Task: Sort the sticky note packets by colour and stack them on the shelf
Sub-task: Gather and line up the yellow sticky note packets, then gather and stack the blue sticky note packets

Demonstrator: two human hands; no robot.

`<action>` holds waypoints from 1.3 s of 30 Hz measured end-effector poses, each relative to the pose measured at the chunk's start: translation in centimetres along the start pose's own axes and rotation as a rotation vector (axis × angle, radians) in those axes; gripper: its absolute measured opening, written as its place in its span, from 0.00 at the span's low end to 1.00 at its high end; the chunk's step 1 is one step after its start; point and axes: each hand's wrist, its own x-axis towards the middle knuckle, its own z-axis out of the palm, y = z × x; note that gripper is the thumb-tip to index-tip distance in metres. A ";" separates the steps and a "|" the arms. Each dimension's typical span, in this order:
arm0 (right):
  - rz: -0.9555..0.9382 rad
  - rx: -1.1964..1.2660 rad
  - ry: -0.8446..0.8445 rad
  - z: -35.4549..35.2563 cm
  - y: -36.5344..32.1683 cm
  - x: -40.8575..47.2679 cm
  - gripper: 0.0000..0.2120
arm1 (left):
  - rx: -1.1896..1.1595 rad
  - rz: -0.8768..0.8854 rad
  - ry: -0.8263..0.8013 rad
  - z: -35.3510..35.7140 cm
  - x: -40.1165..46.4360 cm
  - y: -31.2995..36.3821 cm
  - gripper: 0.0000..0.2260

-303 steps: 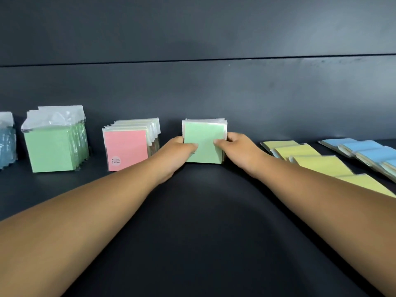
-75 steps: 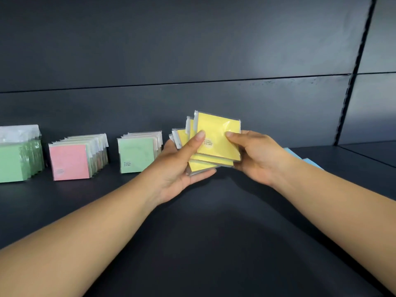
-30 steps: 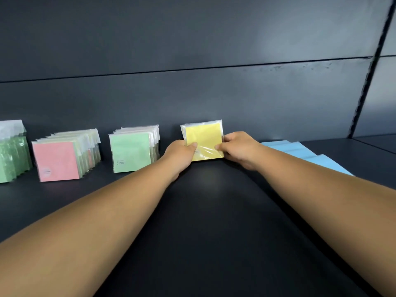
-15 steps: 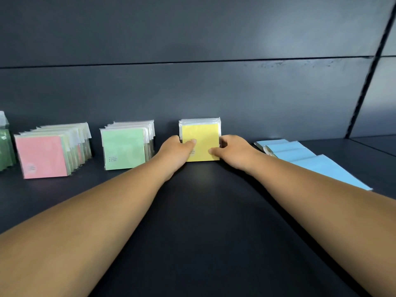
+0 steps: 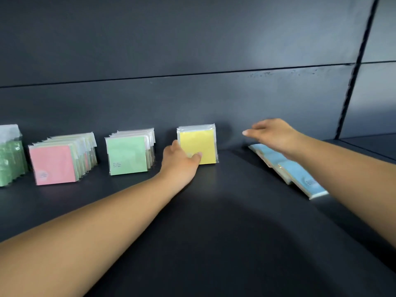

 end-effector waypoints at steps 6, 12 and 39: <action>0.109 -0.352 -0.128 -6.2 4.1 -2.2 0.29 | 0.103 0.122 -0.081 1.3 -3.3 3.5 0.20; 0.154 -0.538 -0.412 -8.7 7.3 -4.2 0.33 | -0.034 0.092 -0.131 5.0 -6.0 8.7 0.12; 0.145 -0.260 -0.256 -6.8 8.2 -2.3 0.36 | -0.905 -0.265 0.123 4.4 -6.9 11.3 0.11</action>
